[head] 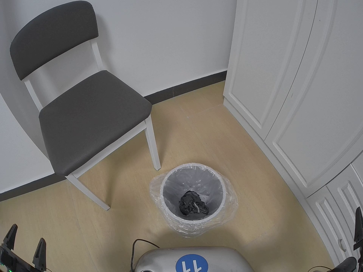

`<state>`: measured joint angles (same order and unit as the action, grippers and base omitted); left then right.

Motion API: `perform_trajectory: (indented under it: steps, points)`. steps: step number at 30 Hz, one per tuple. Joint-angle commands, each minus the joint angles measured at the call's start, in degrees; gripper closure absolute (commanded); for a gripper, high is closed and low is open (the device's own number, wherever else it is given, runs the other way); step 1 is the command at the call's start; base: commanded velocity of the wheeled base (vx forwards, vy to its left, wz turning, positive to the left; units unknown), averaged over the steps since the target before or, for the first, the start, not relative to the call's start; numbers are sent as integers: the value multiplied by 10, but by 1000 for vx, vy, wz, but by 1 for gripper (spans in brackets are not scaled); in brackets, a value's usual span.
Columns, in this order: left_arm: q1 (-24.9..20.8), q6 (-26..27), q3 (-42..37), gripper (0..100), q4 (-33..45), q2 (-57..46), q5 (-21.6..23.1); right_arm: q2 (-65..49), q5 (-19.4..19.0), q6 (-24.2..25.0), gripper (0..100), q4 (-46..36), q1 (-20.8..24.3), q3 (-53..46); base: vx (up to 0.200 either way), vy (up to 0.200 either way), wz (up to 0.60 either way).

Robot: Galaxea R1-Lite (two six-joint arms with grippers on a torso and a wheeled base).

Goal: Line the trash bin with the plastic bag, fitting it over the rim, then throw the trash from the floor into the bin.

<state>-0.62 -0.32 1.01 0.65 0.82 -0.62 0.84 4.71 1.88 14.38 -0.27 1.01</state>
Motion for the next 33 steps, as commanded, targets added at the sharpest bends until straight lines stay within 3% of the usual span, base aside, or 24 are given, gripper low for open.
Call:
perform_trajectory:
  steps: [1,11,16,24,33]
  points:
    - [0,1,-9,0,-1,-8,0,-8,0,1,0,-20,0,-10,0,0,0]
    - [0,1,-9,0,-1,-8,0,-8,0,0,0,-103,0,-10,0,0,0]
    - [0,1,-9,0,-1,-8,0,-8,-1,1,0,-104,0,-10,0,0,0]
    - [0,1,-9,0,-1,-8,0,-8,-39,-20,0,-144,0,-8,0,0,0]
    - [0,1,-9,0,-1,-8,0,-8,-41,-18,0,-144,1,-9,0,0,0]
